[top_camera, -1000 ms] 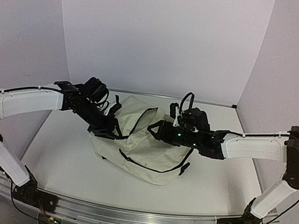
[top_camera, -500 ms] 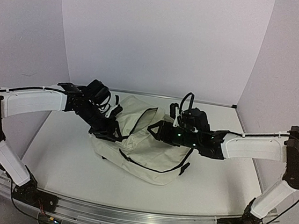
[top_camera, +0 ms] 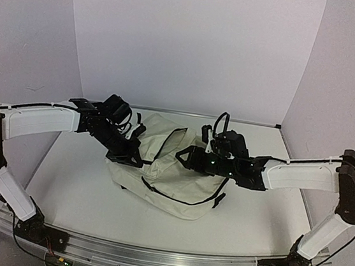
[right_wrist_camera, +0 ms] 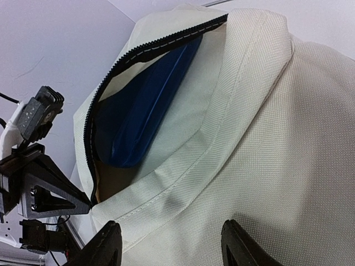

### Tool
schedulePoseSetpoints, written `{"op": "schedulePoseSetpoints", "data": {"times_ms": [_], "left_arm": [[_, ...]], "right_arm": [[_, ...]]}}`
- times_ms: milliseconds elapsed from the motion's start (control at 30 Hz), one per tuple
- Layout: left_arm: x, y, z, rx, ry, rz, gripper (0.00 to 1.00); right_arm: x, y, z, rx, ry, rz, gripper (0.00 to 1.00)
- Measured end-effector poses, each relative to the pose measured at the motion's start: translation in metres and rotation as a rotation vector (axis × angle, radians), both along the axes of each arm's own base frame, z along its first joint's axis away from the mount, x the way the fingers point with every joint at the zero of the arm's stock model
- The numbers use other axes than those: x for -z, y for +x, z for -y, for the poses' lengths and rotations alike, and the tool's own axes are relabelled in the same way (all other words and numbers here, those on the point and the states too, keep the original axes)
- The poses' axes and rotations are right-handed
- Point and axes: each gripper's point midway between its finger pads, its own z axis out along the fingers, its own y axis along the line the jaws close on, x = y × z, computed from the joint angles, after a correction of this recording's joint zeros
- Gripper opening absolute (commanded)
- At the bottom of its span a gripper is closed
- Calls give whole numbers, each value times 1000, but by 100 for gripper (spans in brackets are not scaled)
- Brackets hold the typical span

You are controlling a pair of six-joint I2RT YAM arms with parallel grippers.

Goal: Pack the student bag
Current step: Zip the student bag at the center of the board.

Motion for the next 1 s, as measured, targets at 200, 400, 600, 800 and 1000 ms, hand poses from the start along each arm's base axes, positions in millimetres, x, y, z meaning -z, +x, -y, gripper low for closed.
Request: {"op": "schedulePoseSetpoints", "data": {"times_ms": [200,400,600,800,1000], "left_arm": [[-8,4,2,0,-21,31,0],[-31,7,10,29,-72,79,0],[-59,13,19,63,-118,144,0],[-64,12,21,94,-126,154,0],[-60,8,18,121,-107,151,0]], "right_arm": [[1,-2,5,-5,-17,17,61],[-14,-16,-1,-77,-43,102,69],[-31,-51,-26,-212,-66,211,63],[-52,-48,-53,-289,-41,287,48],[-63,-44,-79,-386,-39,362,38]]}}
